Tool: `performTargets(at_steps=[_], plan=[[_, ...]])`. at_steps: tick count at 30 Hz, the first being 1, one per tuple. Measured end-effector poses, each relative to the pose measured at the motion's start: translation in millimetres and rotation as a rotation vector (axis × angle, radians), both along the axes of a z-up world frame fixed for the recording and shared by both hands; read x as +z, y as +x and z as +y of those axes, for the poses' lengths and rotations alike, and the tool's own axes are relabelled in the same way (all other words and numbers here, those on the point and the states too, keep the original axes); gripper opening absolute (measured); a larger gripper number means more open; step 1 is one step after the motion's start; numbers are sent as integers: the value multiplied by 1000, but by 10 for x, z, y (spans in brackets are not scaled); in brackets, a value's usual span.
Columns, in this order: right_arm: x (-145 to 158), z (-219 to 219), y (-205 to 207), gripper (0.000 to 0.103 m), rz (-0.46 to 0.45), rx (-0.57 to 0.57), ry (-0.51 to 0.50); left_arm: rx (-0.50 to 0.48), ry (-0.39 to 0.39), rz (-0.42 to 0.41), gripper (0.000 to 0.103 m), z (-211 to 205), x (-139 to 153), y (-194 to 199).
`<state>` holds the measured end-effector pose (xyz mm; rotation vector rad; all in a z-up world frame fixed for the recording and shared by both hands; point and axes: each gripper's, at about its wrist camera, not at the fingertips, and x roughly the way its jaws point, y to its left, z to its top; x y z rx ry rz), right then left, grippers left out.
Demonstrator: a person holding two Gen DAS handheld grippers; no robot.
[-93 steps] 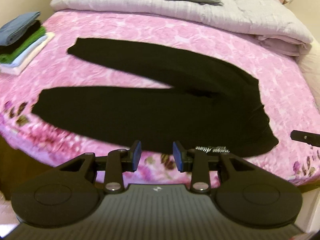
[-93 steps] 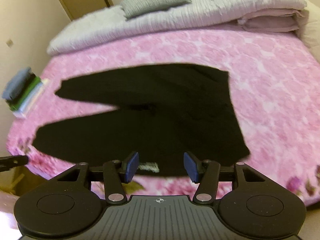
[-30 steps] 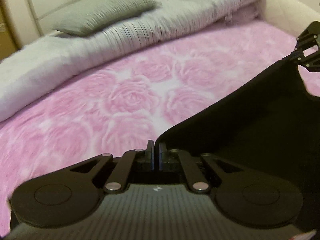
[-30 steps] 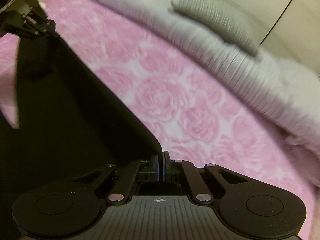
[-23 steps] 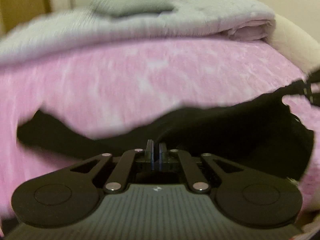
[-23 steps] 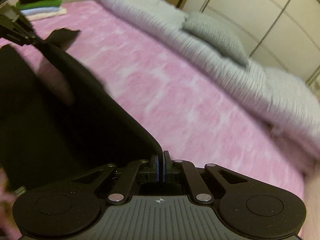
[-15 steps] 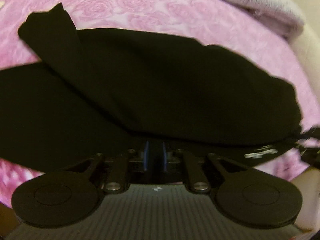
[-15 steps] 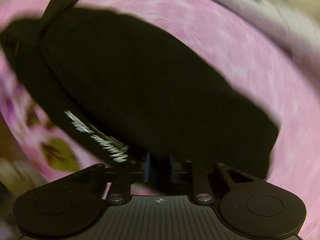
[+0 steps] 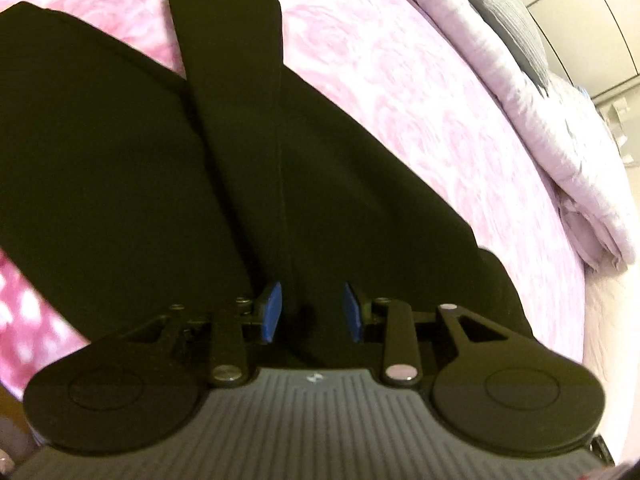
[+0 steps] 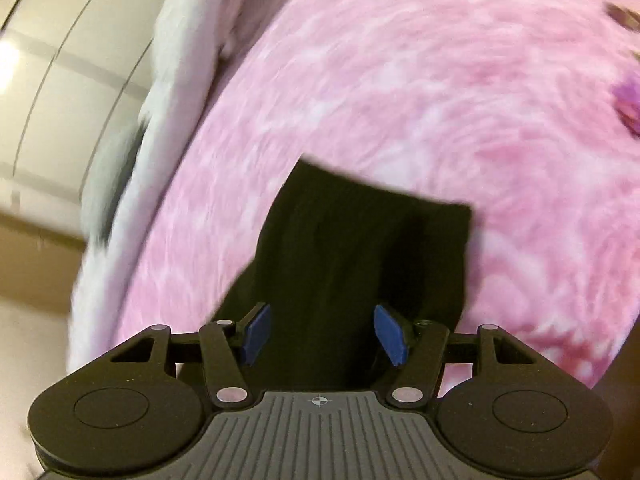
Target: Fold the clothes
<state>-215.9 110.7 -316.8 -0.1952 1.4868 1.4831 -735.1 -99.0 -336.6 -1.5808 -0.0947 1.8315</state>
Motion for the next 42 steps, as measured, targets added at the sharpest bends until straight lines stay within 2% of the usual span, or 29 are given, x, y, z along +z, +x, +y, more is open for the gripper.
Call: performTargets(at_steps=[3,5,7,10,13,14,15,18,21,26,28,31,33,36,38,40,42], plan=[[-83,111,244,61,33,-108,-13,20,-16,-33,28,73,-100,-52],[-138,177,350,52,50,-149,-23,22,5,-41,27,92,-129,-64],[-153,273,442,51,66,-157,-34,15,20,-39,25,113,-150,-64],[-195,366,468,51,55,-109,-46,-3,14,-20,22,80,-183,-52],[-259,454,378,51,-5,-59,-48,-31,16,9,3,78,-179,-39],[-284,488,354,46,-26,-42,-51,-49,14,34,0,86,-154,-27],[-308,524,336,16,-34,-20,-46,-66,12,60,0,94,-128,-16],[-190,556,273,10,-83,44,20,-109,32,146,0,71,21,41],[54,509,275,9,-124,90,87,-124,66,233,0,-92,245,140],[256,361,420,10,-149,127,108,-51,46,246,0,-563,313,249],[218,335,447,10,-163,142,93,-32,33,221,0,-681,268,266],[145,314,455,10,-165,145,70,9,89,156,0,-752,256,288],[94,341,437,10,-169,157,55,26,101,135,3,-643,240,271],[26,404,410,10,-160,161,36,33,93,133,23,-411,218,248],[-20,445,411,10,-144,150,13,20,55,136,26,-216,190,226],[-52,486,407,29,-136,151,-6,11,14,131,27,-43,135,190],[-83,518,392,29,-133,158,-19,33,-51,122,28,80,56,134]])
